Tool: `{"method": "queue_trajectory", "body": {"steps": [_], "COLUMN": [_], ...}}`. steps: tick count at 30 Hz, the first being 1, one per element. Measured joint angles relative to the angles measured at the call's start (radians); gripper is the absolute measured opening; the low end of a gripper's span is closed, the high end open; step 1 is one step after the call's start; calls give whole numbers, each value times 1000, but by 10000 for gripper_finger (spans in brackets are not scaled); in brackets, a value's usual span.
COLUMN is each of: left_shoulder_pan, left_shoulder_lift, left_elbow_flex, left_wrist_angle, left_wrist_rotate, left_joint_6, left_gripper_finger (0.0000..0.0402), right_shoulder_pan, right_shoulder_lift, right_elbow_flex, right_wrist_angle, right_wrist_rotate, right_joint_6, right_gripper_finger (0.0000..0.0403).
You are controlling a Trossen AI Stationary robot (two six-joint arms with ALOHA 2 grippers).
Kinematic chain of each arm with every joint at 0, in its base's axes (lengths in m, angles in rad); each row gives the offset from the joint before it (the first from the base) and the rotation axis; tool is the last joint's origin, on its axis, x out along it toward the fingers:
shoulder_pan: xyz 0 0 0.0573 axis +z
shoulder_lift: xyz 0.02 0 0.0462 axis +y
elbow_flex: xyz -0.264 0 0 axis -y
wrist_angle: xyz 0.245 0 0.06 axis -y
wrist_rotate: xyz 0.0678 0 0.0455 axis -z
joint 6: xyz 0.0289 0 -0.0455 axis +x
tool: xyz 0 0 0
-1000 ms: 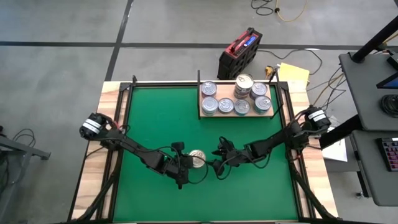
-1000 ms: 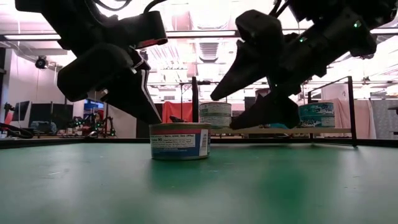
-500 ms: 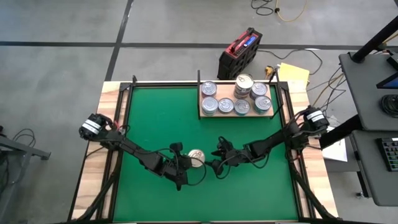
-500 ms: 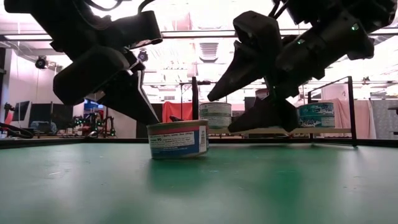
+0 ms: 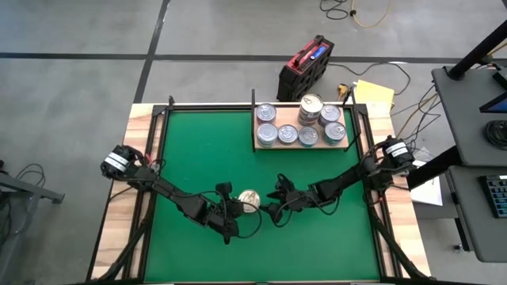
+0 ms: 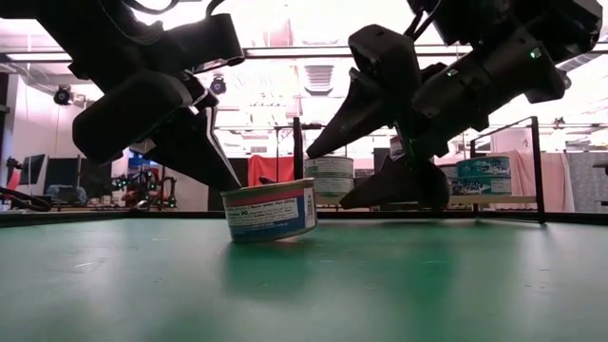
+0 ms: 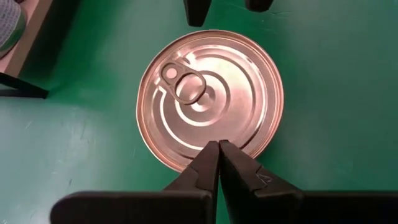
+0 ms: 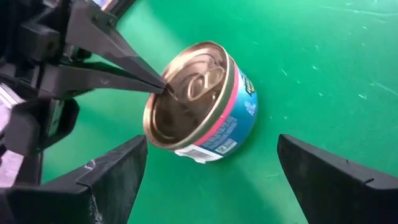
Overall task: Stack canned seafood by type on shelf
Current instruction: Stack the blue/pink tuna can on top of the blue/pink tuna can on the shelf
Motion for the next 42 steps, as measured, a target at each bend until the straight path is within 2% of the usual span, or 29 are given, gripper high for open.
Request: {"method": "queue_trajectory", "body": {"steps": [32,39,42], "left_shoulder_pan": [-13,-13,-16], "left_shoulder_lift": [0,0,0], "left_elbow_flex": [-17,-19,-20], "left_wrist_angle": [16,25,27], "left_wrist_rotate": [-17,-25,-25], "left_joint_6": [-35,-36,-35], "left_gripper_finger": [0,0,0], "right_shoulder_pan": [-2,-7,-15], "right_shoulder_lift": [3,92,125], "right_elbow_flex": [0,29,66], "right_wrist_angle": [16,72,78], "right_wrist_rotate": [27,19,-19], "right_joint_6": [-8,-28,-40], "right_gripper_finger": [354,354,354]}}
